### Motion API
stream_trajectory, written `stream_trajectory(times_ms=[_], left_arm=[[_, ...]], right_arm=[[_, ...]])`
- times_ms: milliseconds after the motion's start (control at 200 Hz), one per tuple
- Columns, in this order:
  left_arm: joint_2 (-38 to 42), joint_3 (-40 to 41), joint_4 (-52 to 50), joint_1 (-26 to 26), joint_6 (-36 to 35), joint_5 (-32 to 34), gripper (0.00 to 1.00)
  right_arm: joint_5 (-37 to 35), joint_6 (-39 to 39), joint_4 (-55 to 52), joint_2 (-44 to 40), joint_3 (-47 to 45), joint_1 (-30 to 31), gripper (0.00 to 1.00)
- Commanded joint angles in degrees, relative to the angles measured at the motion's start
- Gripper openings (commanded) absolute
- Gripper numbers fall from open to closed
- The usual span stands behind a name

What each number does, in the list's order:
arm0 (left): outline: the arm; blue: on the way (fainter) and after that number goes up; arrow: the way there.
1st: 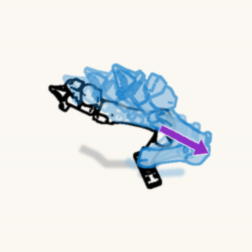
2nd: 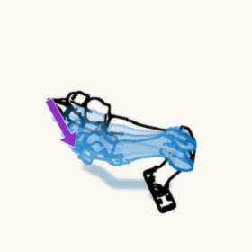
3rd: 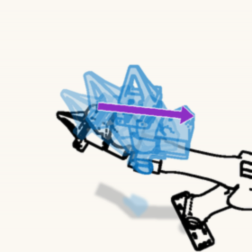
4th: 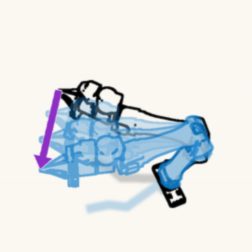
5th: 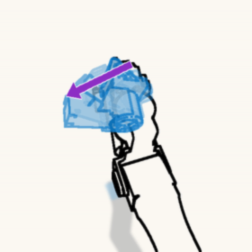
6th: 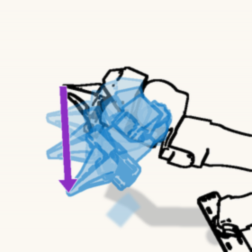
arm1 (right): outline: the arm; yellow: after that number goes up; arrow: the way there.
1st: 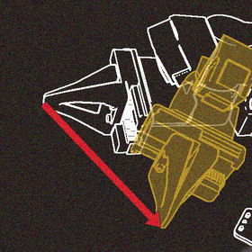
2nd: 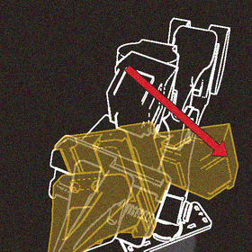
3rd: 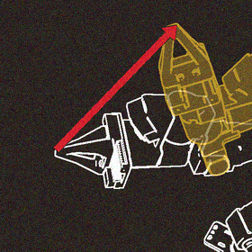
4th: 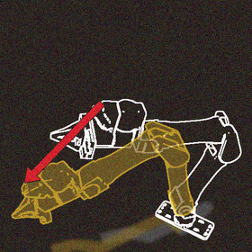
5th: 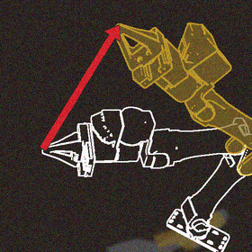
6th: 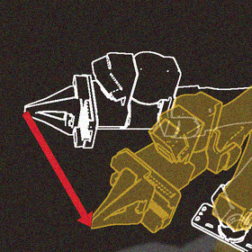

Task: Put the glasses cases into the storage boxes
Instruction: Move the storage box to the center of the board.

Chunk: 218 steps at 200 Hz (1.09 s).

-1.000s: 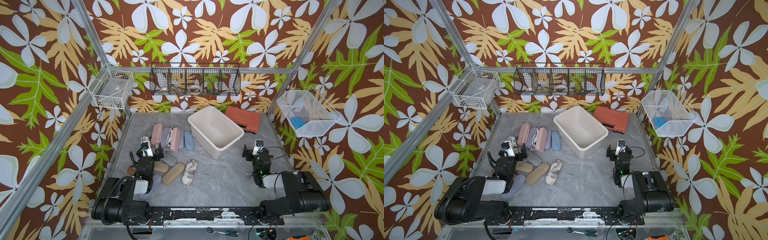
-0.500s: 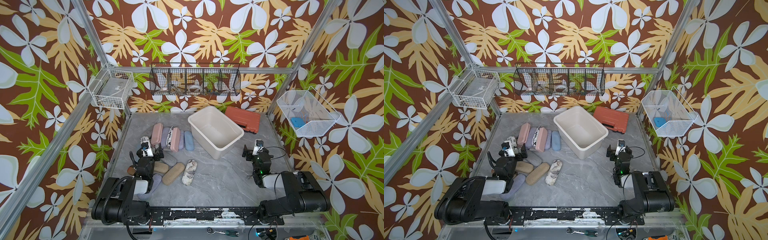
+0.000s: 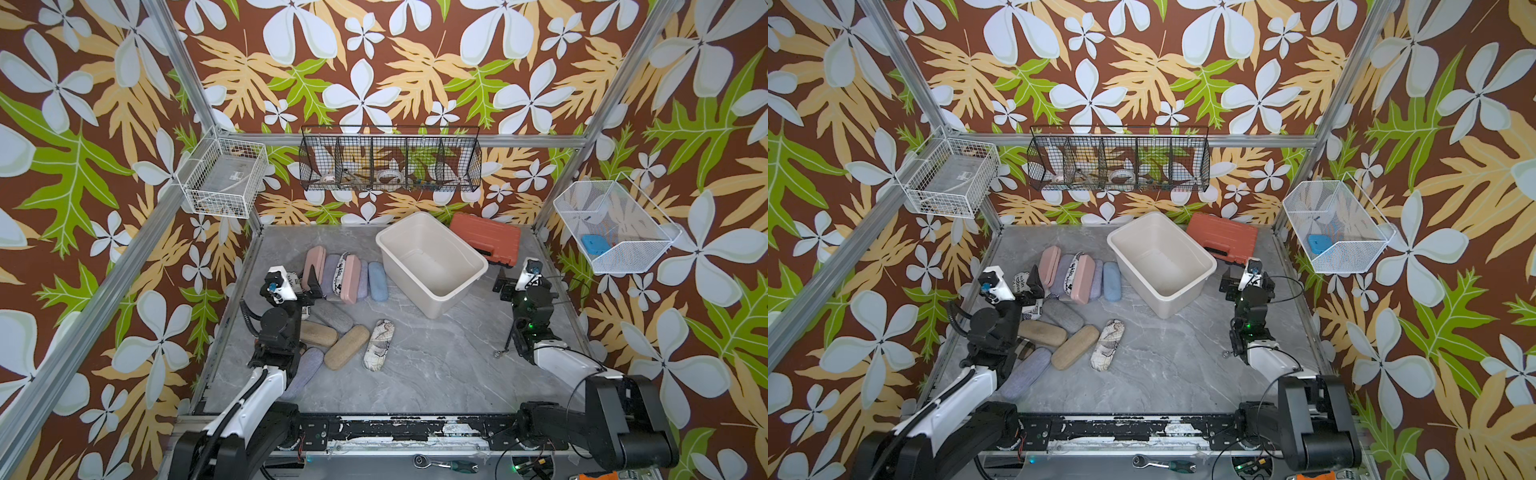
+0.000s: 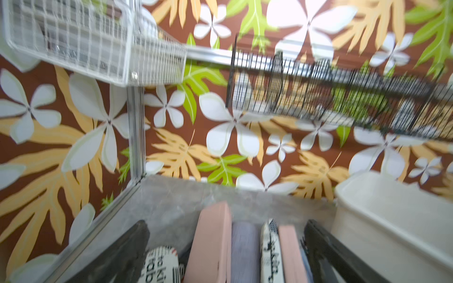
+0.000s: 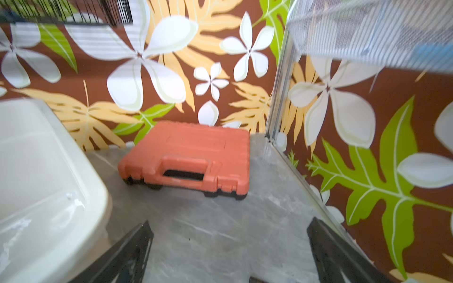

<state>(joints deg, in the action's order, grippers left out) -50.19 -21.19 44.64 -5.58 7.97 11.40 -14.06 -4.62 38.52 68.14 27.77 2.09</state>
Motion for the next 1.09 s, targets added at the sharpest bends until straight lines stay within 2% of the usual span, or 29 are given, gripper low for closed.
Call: stream_trajectory(times_ms=[0,110,135,175,225,285,310,380,440,491,611,671,731,796,911,1011,1086], left_arm=[[4.78,-8.86,-18.76,-0.04,14.73,0.29,1.00],[6.48,-17.64,-30.08,-0.04,26.59,-4.53,1.00],[6.67,-18.82,-31.51,0.21,26.06,-8.08,1.00],[6.44,-20.07,-29.80,0.55,21.15,-17.03,1.00],[5.72,-19.99,-25.40,0.56,25.14,-23.58,1.00],[4.89,-17.98,-16.53,0.58,33.08,-26.75,1.00],[4.33,-17.51,-13.40,0.57,34.71,-27.63,1.00],[2.82,-18.58,-11.42,0.57,37.18,-25.38,1.00],[0.99,-21.05,-13.57,0.56,37.47,-23.35,1.00],[-1.48,-23.84,-17.64,0.57,38.62,-21.60,0.98],[-9.22,-28.84,-23.71,0.54,38.57,-23.20,0.93],[-11.98,-29.66,-26.00,0.58,38.87,-23.23,0.90],[-13.78,-29.87,-28.35,0.55,39.43,-23.05,0.88],[-15.05,-28.39,-28.21,0.57,40.93,-24.46,0.85],[-16.91,-26.62,-28.20,0.34,43.50,-29.34,0.78],[-17.40,-26.12,-28.48,-0.87,44.72,-30.10,0.78],[-18.21,-26.20,-28.25,-0.89,44.99,-31.82,0.78]], right_arm=[[1.66,-6.74,-21.91,-5.18,7.73,0.65,1.00],[12.38,-15.83,-35.14,-9.11,16.22,0.67,0.99],[12.46,-17.98,-36.56,-9.45,17.17,0.68,1.00],[8.61,-24.21,-37.78,-9.68,17.75,0.57,1.00],[3.77,-31.40,-37.81,-9.71,16.89,-0.18,1.00],[13.72,-34.59,-34.10,-9.08,16.11,-4.28,1.00],[17.12,-35.23,-34.78,-8.47,17.13,-5.23,0.97],[20.77,-32.15,-39.63,-6.17,21.36,-4.66,0.86],[22.04,-28.80,-43.73,-4.32,24.87,-1.84,0.80],[19.45,-25.49,-47.34,-2.80,27.76,2.39,0.79],[12.46,-16.63,-55.04,2.78,35.52,15.28,0.74],[9.90,-12.36,-57.85,6.46,39.28,20.45,0.64],[10.73,-9.84,-58.57,10.19,41.81,23.49,0.56],[14.93,-9.20,-59.14,14.20,44.96,24.51,0.49],[14.47,-5.67,-63.19,20.96,51.68,27.80,0.50],[14.61,-2.86,-67.63,26.78,57.04,30.37,0.55],[15.62,-2.23,-70.04,30.33,59.95,31.11,0.56]])
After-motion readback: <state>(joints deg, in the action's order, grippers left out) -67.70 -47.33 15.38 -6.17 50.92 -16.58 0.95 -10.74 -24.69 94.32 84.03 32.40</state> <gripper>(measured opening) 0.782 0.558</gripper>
